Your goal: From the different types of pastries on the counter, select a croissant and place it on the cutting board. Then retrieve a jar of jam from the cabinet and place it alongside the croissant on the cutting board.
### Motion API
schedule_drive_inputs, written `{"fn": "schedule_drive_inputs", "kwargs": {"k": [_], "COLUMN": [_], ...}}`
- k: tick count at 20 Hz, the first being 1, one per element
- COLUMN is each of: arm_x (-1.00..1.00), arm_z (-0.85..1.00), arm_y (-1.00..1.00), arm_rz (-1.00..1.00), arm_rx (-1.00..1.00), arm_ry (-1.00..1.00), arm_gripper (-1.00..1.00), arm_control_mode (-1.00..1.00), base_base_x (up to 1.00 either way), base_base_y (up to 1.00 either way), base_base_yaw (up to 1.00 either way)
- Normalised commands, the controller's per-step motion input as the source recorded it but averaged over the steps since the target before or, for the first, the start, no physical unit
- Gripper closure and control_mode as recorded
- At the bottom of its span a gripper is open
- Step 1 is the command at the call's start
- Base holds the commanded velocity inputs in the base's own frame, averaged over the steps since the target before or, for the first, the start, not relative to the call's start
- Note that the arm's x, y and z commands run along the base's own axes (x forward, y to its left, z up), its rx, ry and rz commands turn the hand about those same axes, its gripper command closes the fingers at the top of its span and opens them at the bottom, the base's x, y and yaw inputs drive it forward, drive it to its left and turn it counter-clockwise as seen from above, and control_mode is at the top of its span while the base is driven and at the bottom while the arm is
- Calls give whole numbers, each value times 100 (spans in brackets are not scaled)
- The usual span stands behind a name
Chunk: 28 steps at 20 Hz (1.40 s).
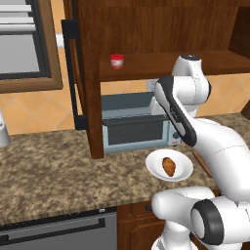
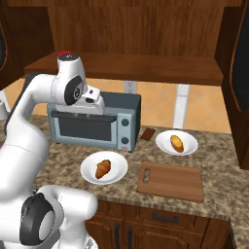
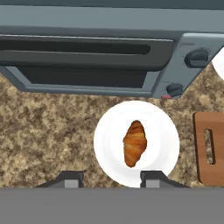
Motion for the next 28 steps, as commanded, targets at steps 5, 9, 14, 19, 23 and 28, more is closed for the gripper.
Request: {"fn": "schedule_drive_inputs", "kwargs": {"k": [5,9,14,19,23,28], "arm_x": [-1,-2,0,0,0,0], "arm_z": [-9,-23,-32,-34,-34,-35], "arm_y": [-2,-15,-23,-26,-22,-21], "arm_rz": [0,0,0,0,0,0], "arm_rx": [0,0,0,0,0,0], "arm_ry": [0,0,0,0,0,0], "arm_gripper": [-100,-100,-100,-100,-100,-100], "arm_control_mode": [-100,-100,-100,-100,-100,-100], "base_base_x": [0,0,0,0,0,0], "base_base_y": [0,0,0,0,0,0], "base_base_yaw": [0,0,0,0,0,0]}}
